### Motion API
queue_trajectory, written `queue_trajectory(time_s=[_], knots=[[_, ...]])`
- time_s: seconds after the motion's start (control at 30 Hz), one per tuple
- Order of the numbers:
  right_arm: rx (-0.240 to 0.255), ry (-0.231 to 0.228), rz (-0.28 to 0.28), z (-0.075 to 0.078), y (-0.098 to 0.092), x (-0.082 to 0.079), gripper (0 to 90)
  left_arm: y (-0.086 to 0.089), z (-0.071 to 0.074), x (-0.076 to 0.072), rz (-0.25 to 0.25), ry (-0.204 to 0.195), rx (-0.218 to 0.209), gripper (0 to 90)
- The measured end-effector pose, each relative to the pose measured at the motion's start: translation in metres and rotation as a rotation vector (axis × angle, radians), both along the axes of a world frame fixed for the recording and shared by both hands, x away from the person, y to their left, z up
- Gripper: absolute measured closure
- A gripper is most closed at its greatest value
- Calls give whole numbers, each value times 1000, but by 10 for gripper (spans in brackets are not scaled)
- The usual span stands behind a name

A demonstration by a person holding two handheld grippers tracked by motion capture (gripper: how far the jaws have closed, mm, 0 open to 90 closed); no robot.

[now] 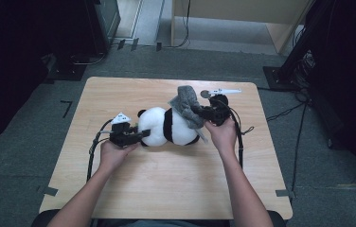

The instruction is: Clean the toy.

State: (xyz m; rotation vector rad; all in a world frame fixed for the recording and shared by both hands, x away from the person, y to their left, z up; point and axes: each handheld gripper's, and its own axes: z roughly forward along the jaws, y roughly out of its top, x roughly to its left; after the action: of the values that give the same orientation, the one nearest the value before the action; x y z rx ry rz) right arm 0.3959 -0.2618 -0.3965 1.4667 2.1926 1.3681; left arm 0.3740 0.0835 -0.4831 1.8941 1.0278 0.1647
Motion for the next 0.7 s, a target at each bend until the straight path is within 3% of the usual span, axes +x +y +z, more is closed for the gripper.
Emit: queue_trajectory(time_s=[0.33, 0.43, 0.6, 0.7], knots=[[-46, 18, -51, -5, -26, 1, 793, 5, 1, 3, -36, 38, -30, 605], [-14, -2, -57, 1, -36, -2, 793, 7, 4, 1, -80, 37, -31, 615], [37, -58, 18, 18, -28, -16, 793, 6, 7, -6, -98, 15, -1, 606], [25, -51, 64, 17, -13, -20, 792, 6, 4, -6, -75, -7, -3, 559]])
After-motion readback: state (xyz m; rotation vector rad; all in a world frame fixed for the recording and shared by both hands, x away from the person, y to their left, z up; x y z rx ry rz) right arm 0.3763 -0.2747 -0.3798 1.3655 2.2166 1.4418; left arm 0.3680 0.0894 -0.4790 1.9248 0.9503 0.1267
